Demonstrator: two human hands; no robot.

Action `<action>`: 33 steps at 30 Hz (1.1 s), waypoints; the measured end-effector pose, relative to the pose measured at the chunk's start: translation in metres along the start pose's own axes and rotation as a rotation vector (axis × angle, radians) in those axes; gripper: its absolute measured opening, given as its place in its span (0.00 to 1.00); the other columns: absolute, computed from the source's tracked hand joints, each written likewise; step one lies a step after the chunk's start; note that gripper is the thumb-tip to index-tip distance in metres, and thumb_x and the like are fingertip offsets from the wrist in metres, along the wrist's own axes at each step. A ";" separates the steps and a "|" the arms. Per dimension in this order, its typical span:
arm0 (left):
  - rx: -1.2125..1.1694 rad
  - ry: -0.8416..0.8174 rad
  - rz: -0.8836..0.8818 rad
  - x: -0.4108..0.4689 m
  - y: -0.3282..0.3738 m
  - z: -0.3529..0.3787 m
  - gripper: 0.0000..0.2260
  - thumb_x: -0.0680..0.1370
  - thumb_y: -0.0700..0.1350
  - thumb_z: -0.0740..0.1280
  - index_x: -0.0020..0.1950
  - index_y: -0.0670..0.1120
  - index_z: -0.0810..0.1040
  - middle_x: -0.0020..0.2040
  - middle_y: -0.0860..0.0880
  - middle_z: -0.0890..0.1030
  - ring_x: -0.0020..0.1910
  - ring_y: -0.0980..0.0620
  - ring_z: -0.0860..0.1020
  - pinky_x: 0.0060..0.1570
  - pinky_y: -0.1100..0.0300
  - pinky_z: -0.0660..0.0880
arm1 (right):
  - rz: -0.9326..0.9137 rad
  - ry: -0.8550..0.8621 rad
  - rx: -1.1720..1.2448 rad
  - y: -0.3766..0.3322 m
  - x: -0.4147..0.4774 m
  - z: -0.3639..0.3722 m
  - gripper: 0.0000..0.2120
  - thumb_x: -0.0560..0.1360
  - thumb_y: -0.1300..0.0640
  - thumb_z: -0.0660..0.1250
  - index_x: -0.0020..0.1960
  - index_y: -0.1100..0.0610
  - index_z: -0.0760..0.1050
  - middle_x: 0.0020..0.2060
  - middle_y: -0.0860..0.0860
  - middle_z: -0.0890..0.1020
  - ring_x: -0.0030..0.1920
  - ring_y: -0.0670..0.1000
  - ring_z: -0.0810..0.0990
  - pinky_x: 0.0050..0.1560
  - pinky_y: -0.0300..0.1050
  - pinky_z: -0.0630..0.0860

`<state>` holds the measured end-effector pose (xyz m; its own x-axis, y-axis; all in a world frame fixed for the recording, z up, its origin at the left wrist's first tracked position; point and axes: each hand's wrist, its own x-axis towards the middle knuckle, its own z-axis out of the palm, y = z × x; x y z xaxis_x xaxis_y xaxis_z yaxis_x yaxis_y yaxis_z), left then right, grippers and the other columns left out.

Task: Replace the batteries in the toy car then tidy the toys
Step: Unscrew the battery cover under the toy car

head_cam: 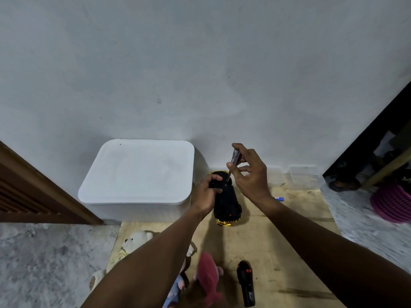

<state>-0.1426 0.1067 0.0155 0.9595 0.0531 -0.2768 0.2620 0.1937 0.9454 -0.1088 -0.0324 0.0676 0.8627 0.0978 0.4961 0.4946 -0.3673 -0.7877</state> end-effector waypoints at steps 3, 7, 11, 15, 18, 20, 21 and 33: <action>0.016 0.003 -0.012 -0.001 0.001 0.000 0.17 0.73 0.26 0.59 0.50 0.47 0.76 0.54 0.44 0.79 0.51 0.46 0.77 0.42 0.58 0.76 | 0.026 -0.006 0.013 0.002 0.000 0.000 0.25 0.75 0.65 0.70 0.70 0.49 0.72 0.47 0.50 0.79 0.45 0.47 0.81 0.42 0.48 0.83; 0.023 0.016 -0.018 -0.001 0.000 -0.001 0.18 0.73 0.26 0.60 0.49 0.48 0.76 0.54 0.44 0.79 0.52 0.46 0.77 0.44 0.57 0.75 | 0.068 -0.028 0.066 0.001 -0.002 -0.001 0.27 0.76 0.68 0.66 0.70 0.47 0.70 0.49 0.50 0.81 0.49 0.48 0.82 0.43 0.47 0.83; 0.061 0.021 -0.011 -0.001 0.001 -0.002 0.17 0.73 0.28 0.60 0.50 0.49 0.77 0.58 0.40 0.79 0.54 0.44 0.77 0.43 0.57 0.75 | 0.012 -0.002 0.035 0.000 -0.002 -0.002 0.25 0.75 0.65 0.71 0.69 0.50 0.72 0.49 0.50 0.77 0.48 0.48 0.80 0.41 0.45 0.83; 0.071 0.021 -0.016 -0.002 0.002 -0.002 0.17 0.73 0.28 0.61 0.49 0.50 0.77 0.55 0.43 0.79 0.51 0.45 0.77 0.40 0.58 0.74 | 0.047 -0.008 0.043 0.000 0.000 -0.001 0.27 0.75 0.68 0.68 0.70 0.49 0.71 0.48 0.50 0.79 0.46 0.46 0.80 0.41 0.43 0.81; 0.069 0.017 -0.016 -0.002 0.003 -0.002 0.17 0.73 0.28 0.61 0.51 0.49 0.76 0.55 0.43 0.79 0.52 0.45 0.78 0.40 0.58 0.75 | 0.071 -0.035 0.080 -0.001 -0.001 -0.001 0.28 0.75 0.69 0.66 0.70 0.48 0.70 0.50 0.49 0.81 0.50 0.46 0.81 0.43 0.41 0.82; 0.070 0.022 -0.015 -0.001 0.002 -0.003 0.17 0.73 0.29 0.61 0.51 0.49 0.77 0.57 0.42 0.80 0.54 0.43 0.78 0.45 0.54 0.77 | 0.046 -0.033 0.076 -0.002 -0.001 -0.002 0.26 0.75 0.67 0.68 0.69 0.49 0.71 0.51 0.50 0.80 0.51 0.47 0.81 0.44 0.44 0.83; 0.069 0.025 -0.015 -0.001 0.001 -0.003 0.17 0.73 0.29 0.61 0.51 0.49 0.77 0.57 0.42 0.80 0.56 0.41 0.78 0.49 0.50 0.79 | 0.027 -0.026 0.057 -0.003 -0.001 -0.002 0.25 0.75 0.66 0.70 0.68 0.50 0.72 0.50 0.49 0.79 0.50 0.47 0.81 0.43 0.45 0.83; 0.088 0.027 -0.010 -0.004 0.005 -0.003 0.17 0.72 0.30 0.61 0.50 0.51 0.77 0.58 0.42 0.80 0.59 0.39 0.78 0.53 0.46 0.77 | 0.066 -0.025 0.097 -0.008 0.000 -0.003 0.27 0.75 0.67 0.68 0.70 0.49 0.70 0.51 0.49 0.83 0.51 0.46 0.83 0.46 0.45 0.83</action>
<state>-0.1456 0.1101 0.0205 0.9538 0.0786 -0.2901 0.2812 0.1073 0.9536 -0.1132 -0.0325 0.0750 0.8953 0.1000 0.4341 0.4438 -0.2827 -0.8504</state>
